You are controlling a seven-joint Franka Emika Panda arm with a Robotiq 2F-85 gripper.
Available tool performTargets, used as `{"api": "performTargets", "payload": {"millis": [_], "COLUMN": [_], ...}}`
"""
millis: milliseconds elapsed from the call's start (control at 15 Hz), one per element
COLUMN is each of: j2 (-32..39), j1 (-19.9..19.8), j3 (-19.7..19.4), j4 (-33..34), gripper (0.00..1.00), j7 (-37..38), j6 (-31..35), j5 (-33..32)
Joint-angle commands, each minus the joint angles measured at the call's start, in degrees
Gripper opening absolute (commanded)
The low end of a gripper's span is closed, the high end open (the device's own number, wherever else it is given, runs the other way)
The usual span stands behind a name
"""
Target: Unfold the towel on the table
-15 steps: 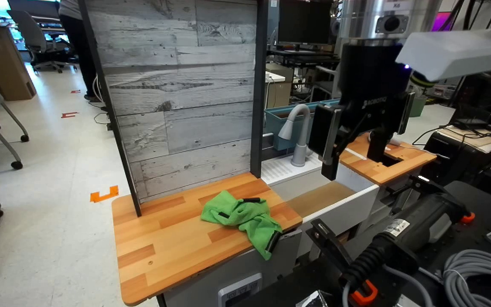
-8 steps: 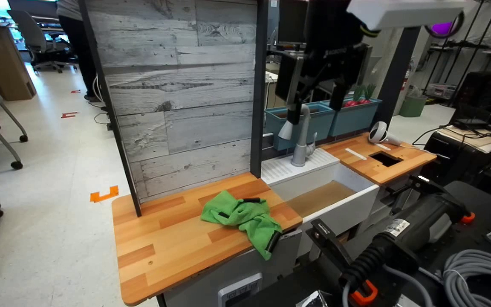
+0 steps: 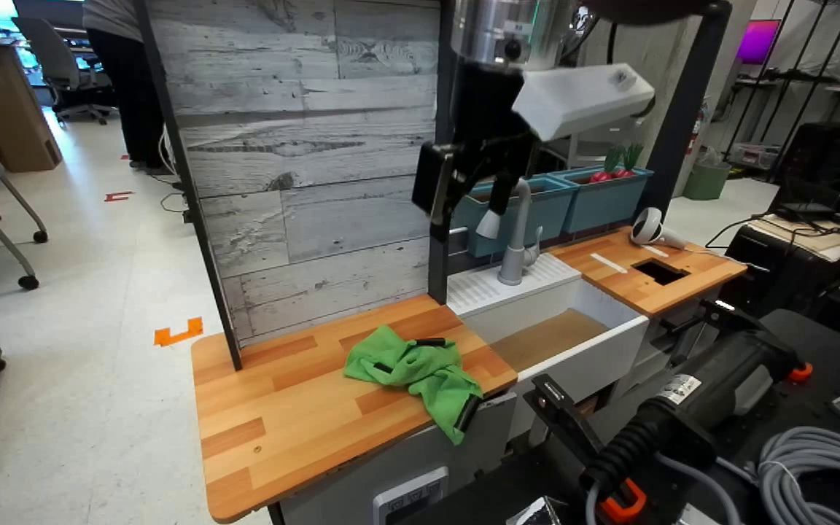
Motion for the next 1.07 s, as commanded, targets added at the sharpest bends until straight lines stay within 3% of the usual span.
{"api": "performTargets", "payload": {"millis": [0, 267, 333, 467, 533, 667, 1000], "j2": [10.06, 17.5, 18.8, 21.7, 18.7, 20.98, 22.73], "j1": [-0.52, 0.66, 4.98, 7.19, 6.03, 7.49, 7.96], "j3": [-0.41, -3.01, -7.23, -9.85, -8.95, -10.5, -10.12], "j4": [6.08, 13.04, 14.38, 17.97, 13.24, 16.01, 18.19], "gripper": [1.0, 1.0, 1.0, 1.0, 1.0, 1.0, 1.0], "j7": [-5.54, -8.53, -12.28, -12.39, -13.56, -13.64, -15.27], "j6": [2.79, -0.3, -0.12, -3.04, 0.79, -0.9, -3.79], "j5": [-2.54, -4.92, -0.15, 1.92, 3.19, 3.75, 4.12]}}
